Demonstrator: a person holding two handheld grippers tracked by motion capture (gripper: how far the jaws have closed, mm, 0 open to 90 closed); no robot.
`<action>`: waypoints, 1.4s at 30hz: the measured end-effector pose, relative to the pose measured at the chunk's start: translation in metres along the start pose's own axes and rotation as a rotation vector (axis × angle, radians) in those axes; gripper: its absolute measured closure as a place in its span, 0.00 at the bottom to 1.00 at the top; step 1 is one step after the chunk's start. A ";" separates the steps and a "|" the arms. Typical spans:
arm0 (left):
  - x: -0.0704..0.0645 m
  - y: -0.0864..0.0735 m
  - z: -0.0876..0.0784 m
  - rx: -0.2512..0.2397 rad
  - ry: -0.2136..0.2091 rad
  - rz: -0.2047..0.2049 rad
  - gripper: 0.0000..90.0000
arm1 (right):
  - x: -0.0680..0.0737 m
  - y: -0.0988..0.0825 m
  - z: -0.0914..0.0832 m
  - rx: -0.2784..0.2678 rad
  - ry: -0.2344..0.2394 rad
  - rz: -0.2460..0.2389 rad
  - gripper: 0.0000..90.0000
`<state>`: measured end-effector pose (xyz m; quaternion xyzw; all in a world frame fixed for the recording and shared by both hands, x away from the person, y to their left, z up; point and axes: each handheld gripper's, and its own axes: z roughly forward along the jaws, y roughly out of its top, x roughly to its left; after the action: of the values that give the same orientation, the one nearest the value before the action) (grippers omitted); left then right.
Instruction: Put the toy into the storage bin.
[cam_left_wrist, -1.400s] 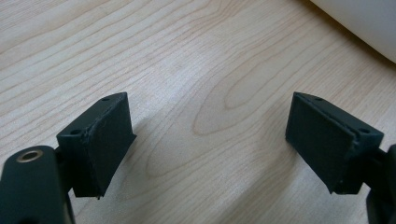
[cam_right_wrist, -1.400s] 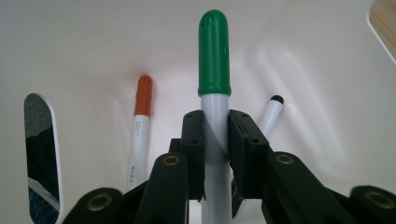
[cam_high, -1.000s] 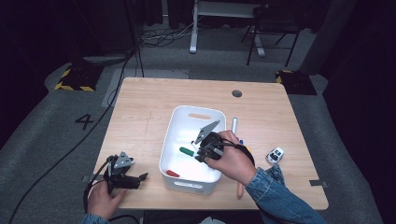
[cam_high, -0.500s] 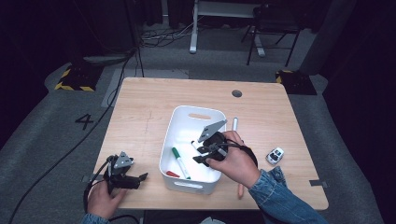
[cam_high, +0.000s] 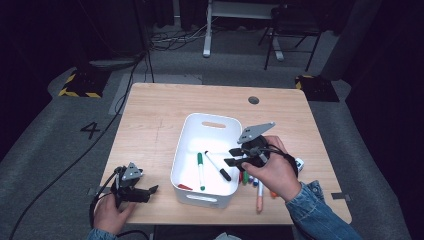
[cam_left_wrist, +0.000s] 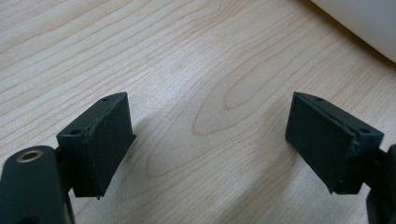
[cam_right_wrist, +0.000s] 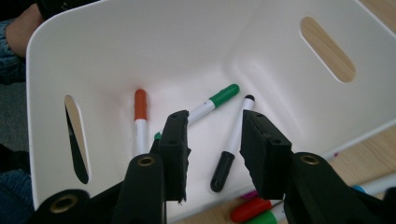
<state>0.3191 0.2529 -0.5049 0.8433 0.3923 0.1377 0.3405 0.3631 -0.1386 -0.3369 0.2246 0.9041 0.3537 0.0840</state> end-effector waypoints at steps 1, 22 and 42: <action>0.000 0.000 0.000 0.000 0.000 -0.001 0.17 | -0.002 -0.003 -0.004 -0.005 -0.006 0.006 0.70; 0.000 0.000 0.000 0.001 -0.002 -0.002 0.17 | -0.060 -0.101 -0.039 0.016 -0.159 0.269 0.74; 0.000 0.000 0.000 0.000 0.000 -0.001 0.17 | -0.086 -0.154 0.000 0.170 -0.242 0.341 0.72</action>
<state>0.3191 0.2529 -0.5050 0.8432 0.3925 0.1376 0.3406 0.3859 -0.2789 -0.4421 0.4211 0.8631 0.2556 0.1114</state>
